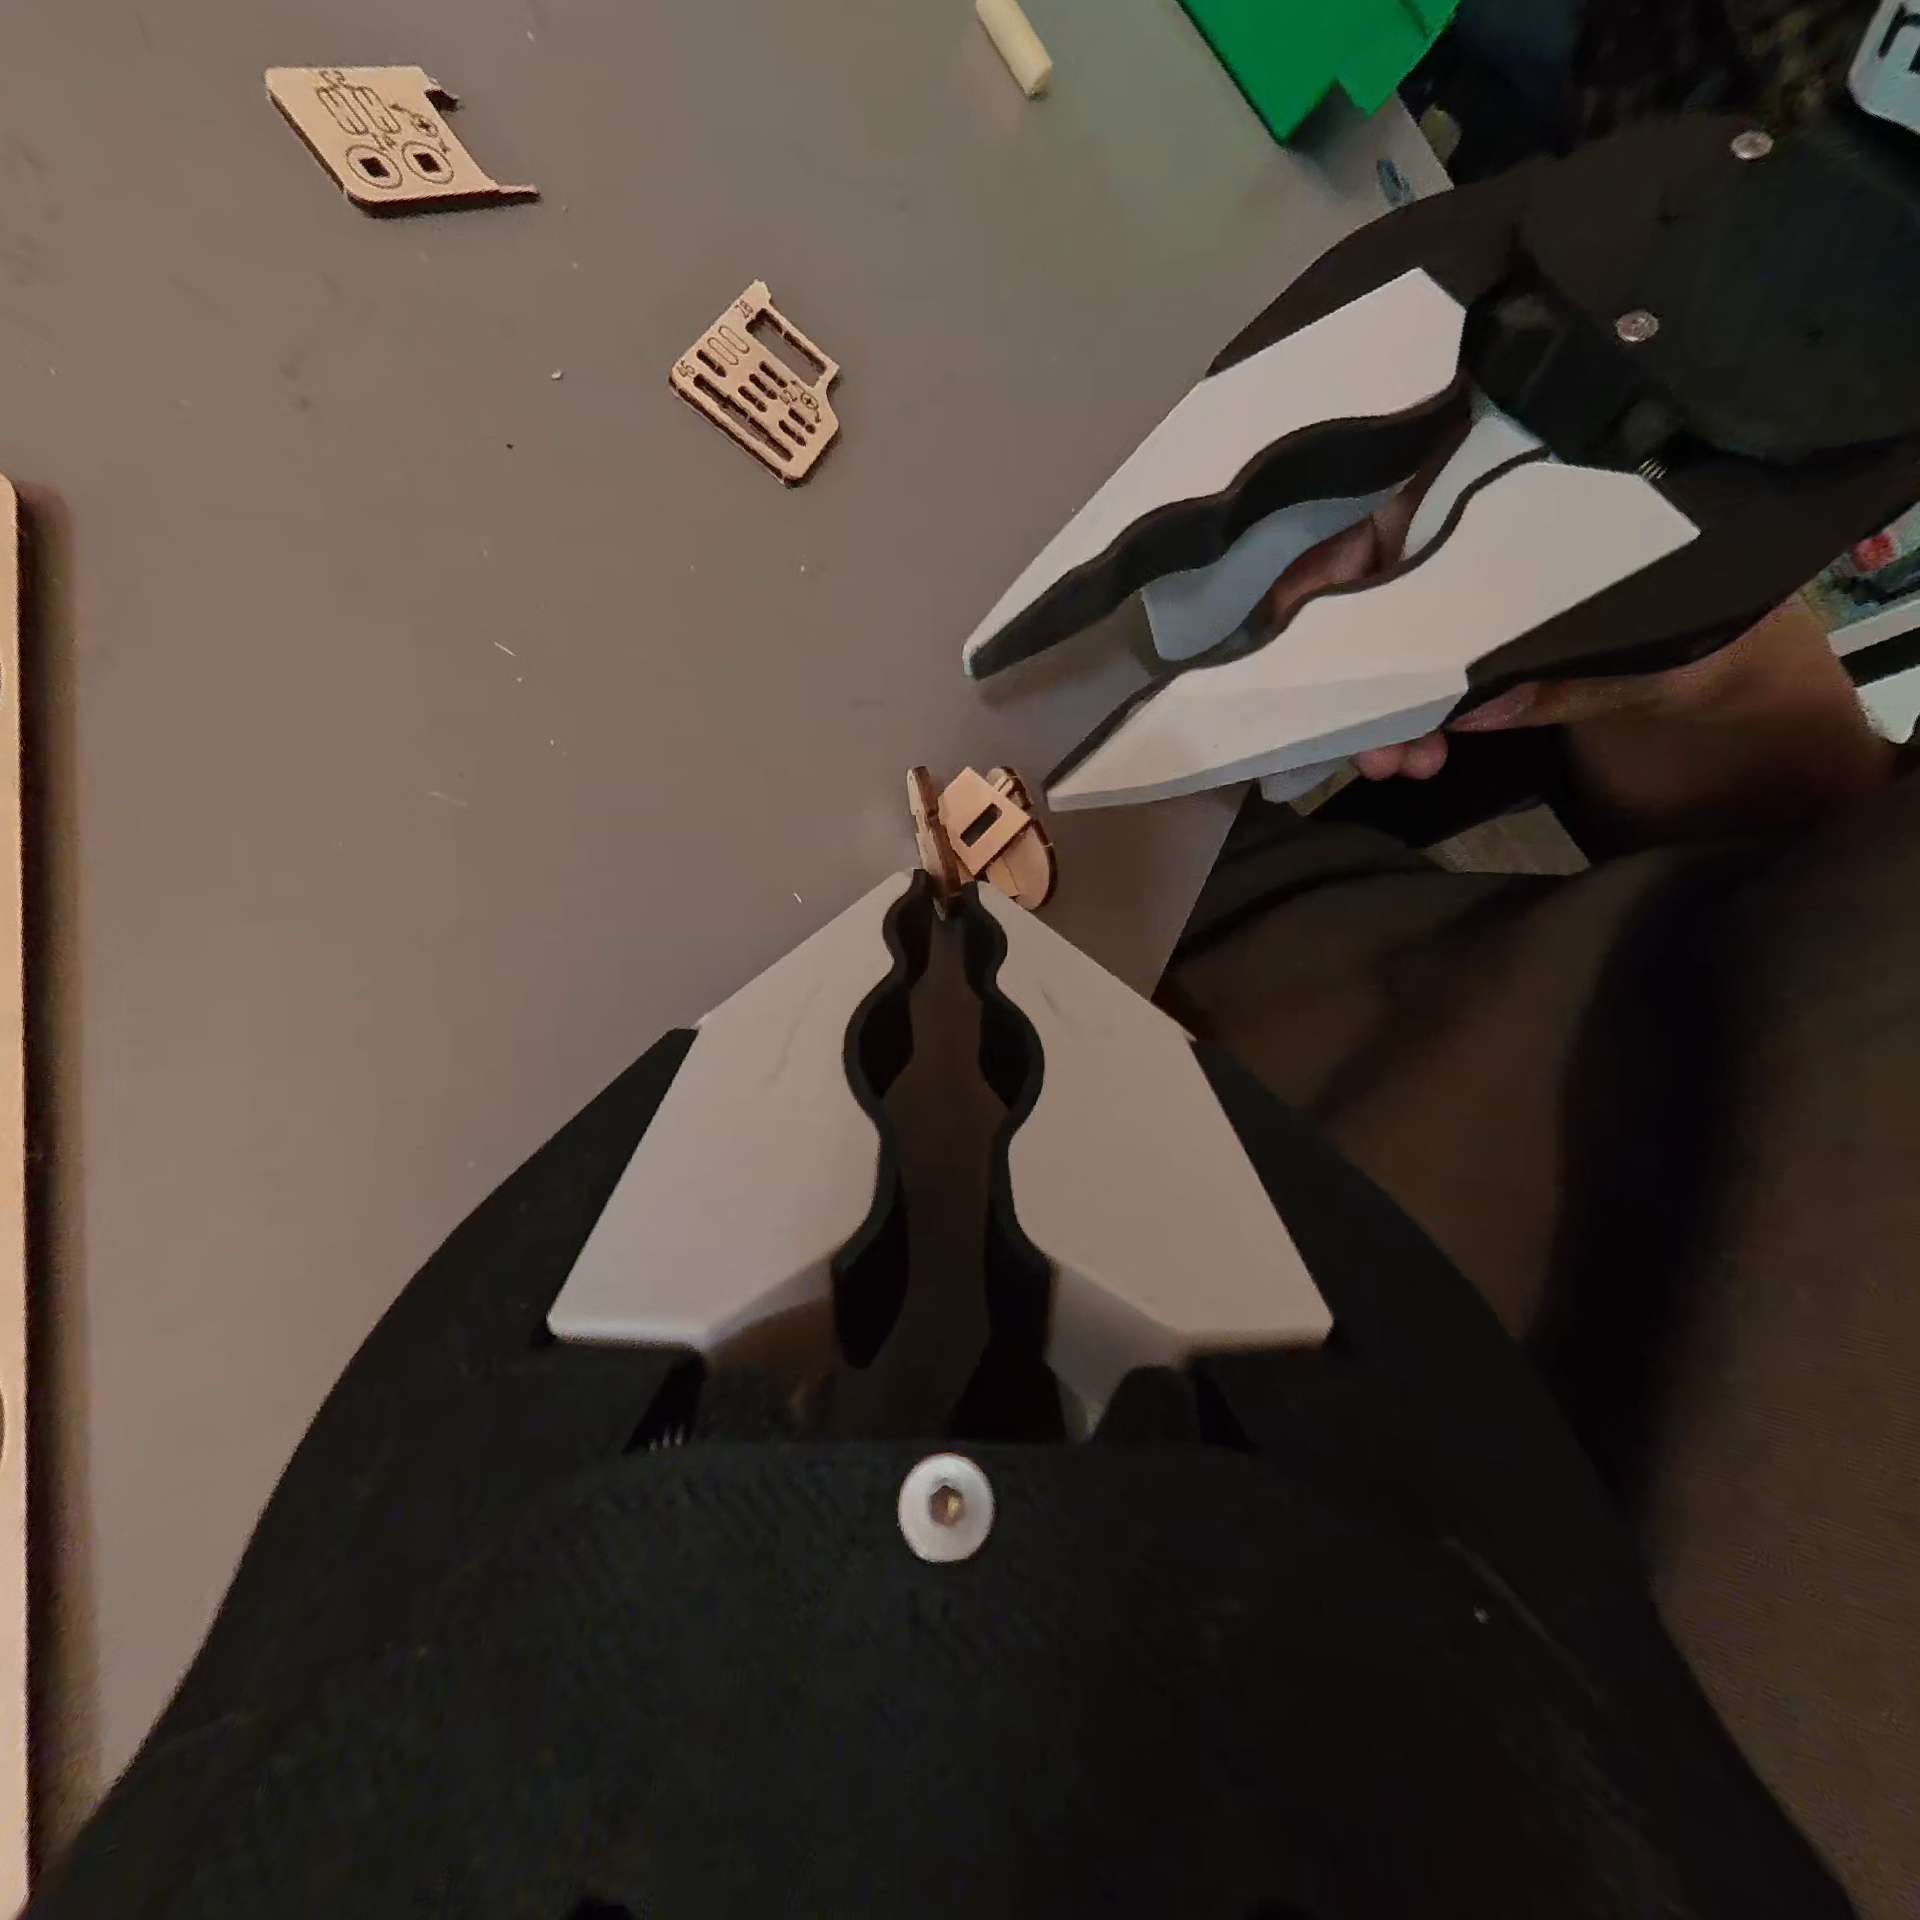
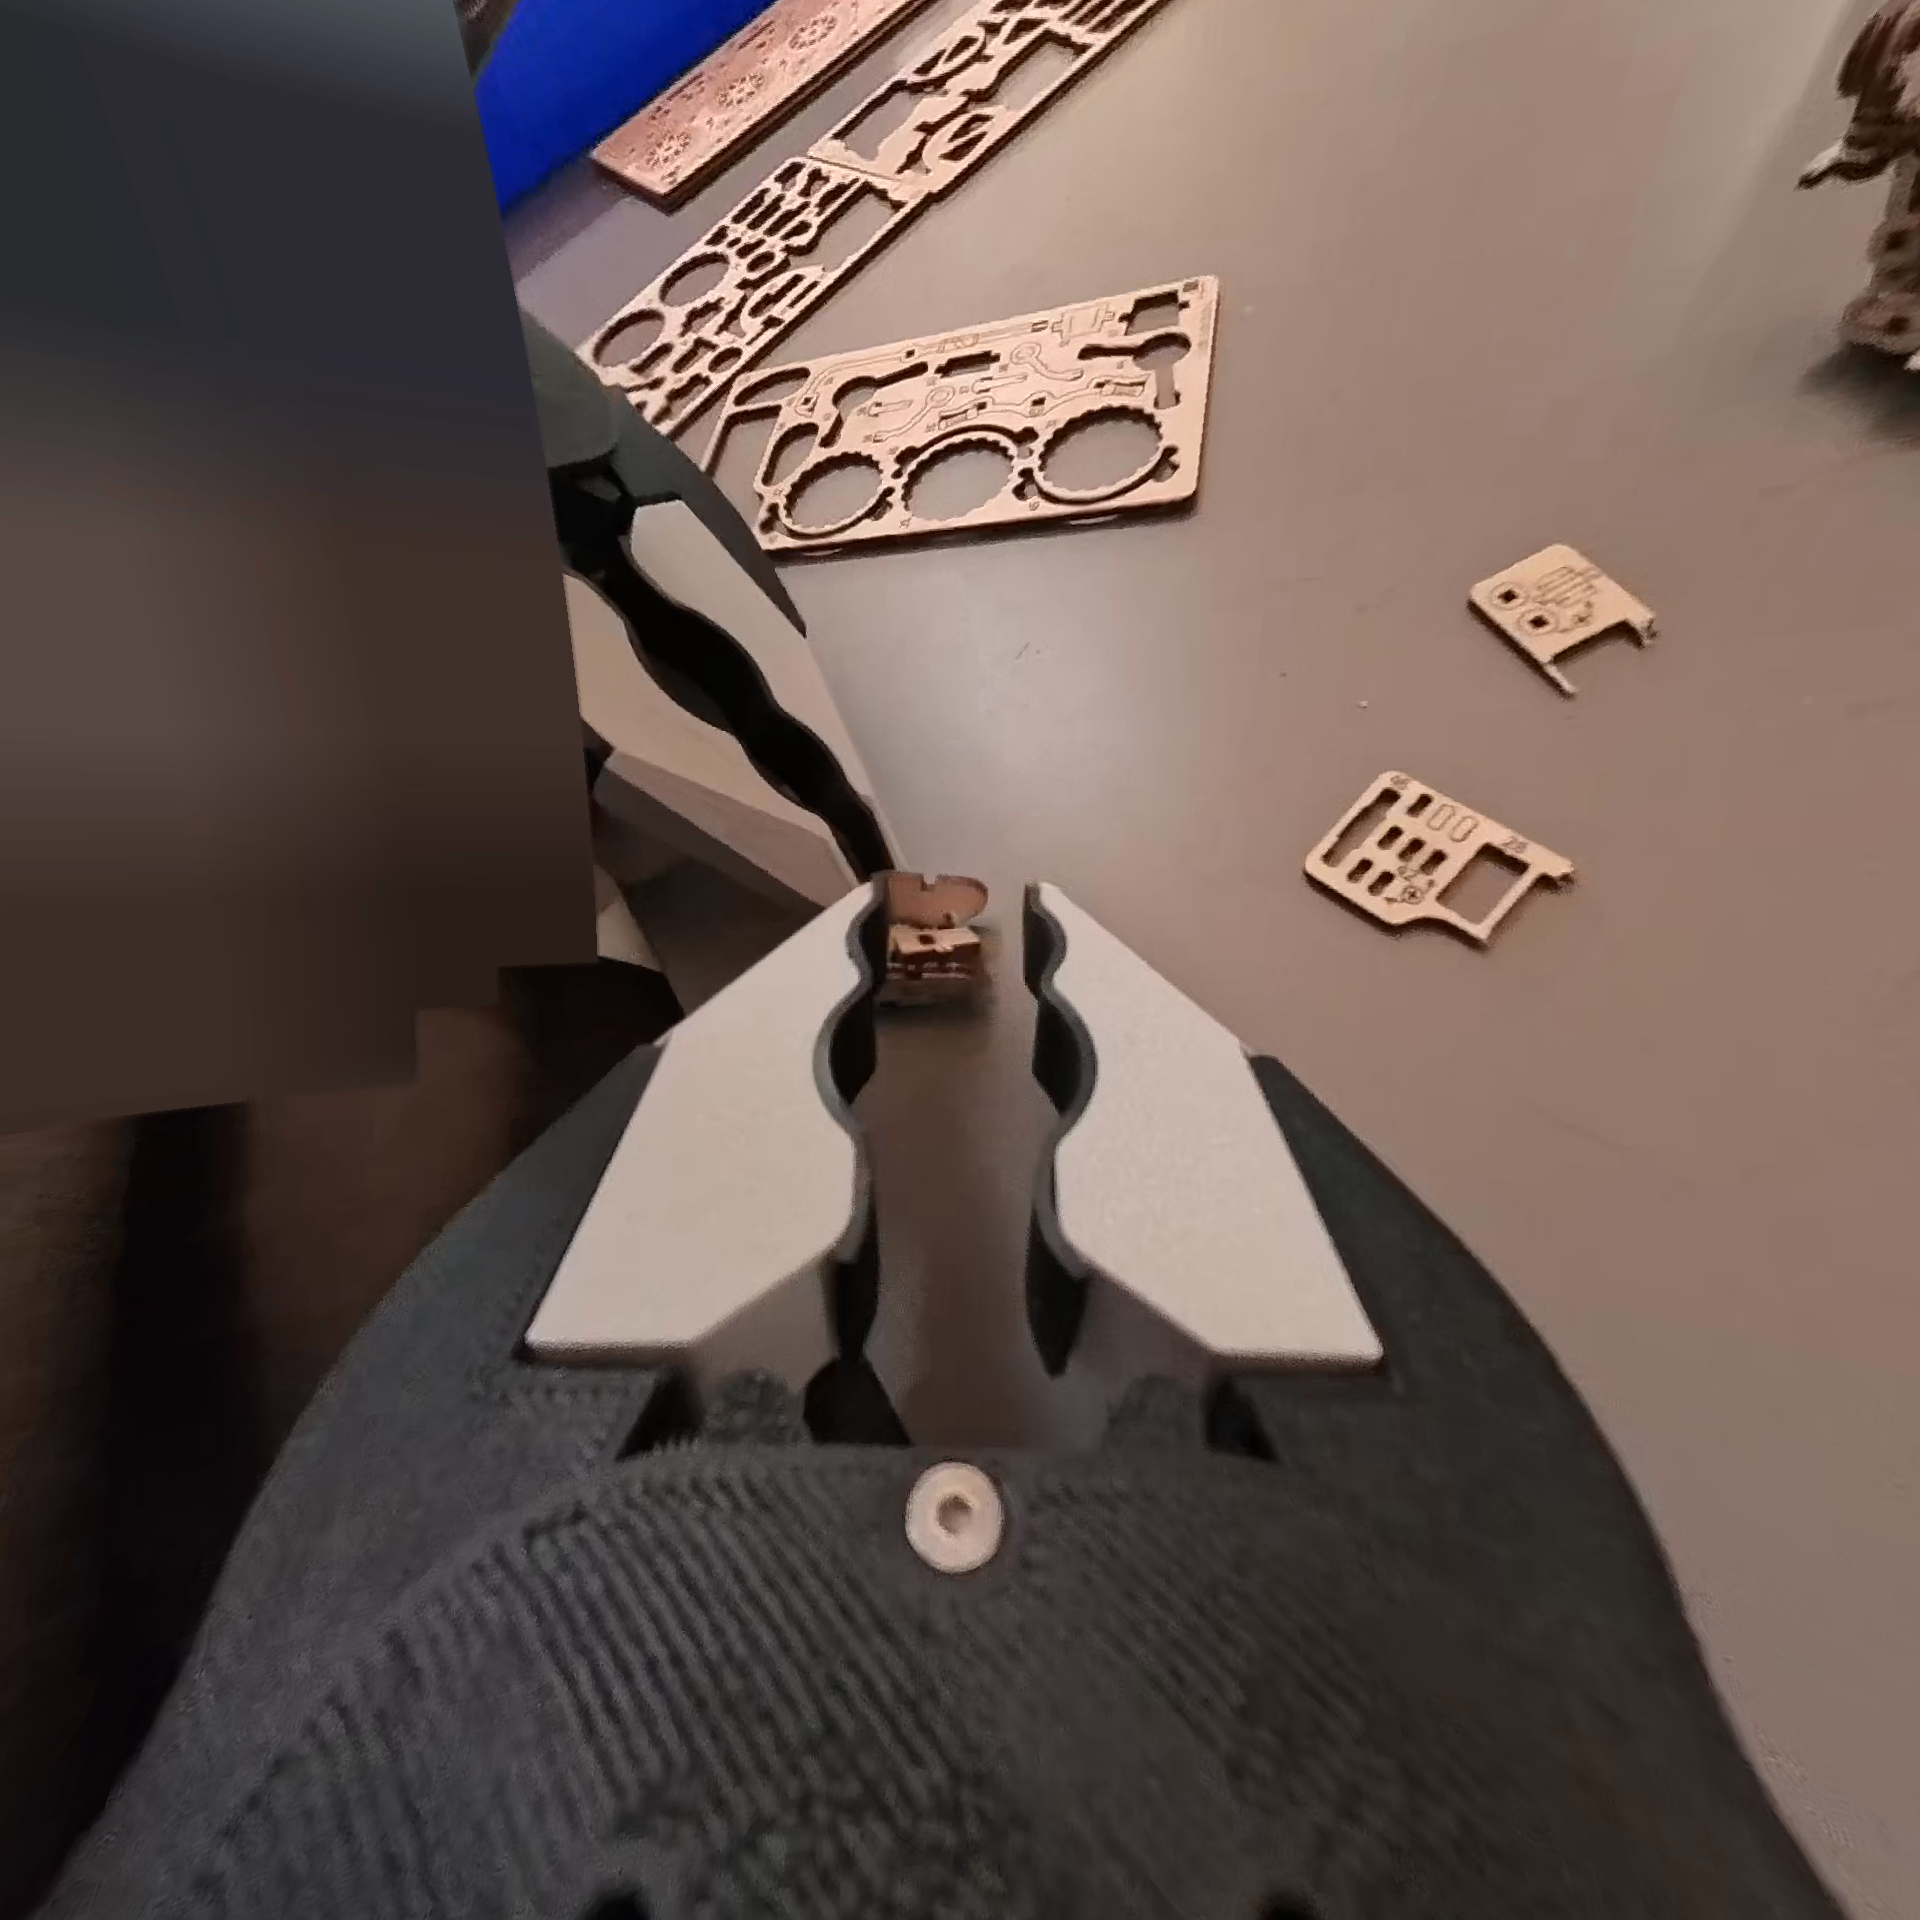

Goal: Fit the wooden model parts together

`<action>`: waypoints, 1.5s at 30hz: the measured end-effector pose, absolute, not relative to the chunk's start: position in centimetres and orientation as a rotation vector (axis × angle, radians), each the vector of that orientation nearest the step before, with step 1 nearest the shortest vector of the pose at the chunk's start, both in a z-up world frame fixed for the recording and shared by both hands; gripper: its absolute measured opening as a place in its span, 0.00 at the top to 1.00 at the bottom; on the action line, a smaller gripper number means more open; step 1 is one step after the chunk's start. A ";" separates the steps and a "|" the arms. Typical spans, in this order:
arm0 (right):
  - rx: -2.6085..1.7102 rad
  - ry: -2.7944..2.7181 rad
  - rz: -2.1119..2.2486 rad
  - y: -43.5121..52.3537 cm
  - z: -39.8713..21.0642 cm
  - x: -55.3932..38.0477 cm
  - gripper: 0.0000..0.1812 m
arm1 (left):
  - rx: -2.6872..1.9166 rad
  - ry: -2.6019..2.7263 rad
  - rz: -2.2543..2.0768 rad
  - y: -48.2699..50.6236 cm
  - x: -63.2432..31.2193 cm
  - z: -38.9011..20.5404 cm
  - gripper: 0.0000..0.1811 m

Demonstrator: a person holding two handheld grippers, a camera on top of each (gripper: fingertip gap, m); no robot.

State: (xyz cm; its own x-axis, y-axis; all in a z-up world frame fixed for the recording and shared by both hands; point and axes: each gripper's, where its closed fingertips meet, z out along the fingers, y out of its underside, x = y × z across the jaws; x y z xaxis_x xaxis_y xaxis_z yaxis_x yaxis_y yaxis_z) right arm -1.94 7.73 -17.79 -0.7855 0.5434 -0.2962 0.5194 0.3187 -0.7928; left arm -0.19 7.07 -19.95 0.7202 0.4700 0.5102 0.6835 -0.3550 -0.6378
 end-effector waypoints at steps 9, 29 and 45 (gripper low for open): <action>-1.082 -2.641 1.286 7.2 -19.1 -0.9 0.83 | -2.014 -0.865 -0.306 7.4 0.0 -19.9 0.98; -1.133 -2.639 1.330 7.7 -18.9 -1.2 0.90 | -2.026 -0.846 -0.288 7.4 0.0 -19.9 0.98; -0.858 -2.324 1.770 8.0 -13.2 -2.4 0.91 | -1.501 -0.957 -0.723 6.9 -1.4 -14.5 0.91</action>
State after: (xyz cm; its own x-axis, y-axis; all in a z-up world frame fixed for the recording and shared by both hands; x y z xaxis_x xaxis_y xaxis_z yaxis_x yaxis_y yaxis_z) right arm -2.35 7.99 -13.17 -0.8370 0.4852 -0.2530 0.3728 0.1673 -0.9127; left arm -1.43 6.94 -14.48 0.4767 0.1694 0.8626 0.8760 -0.0100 -0.4821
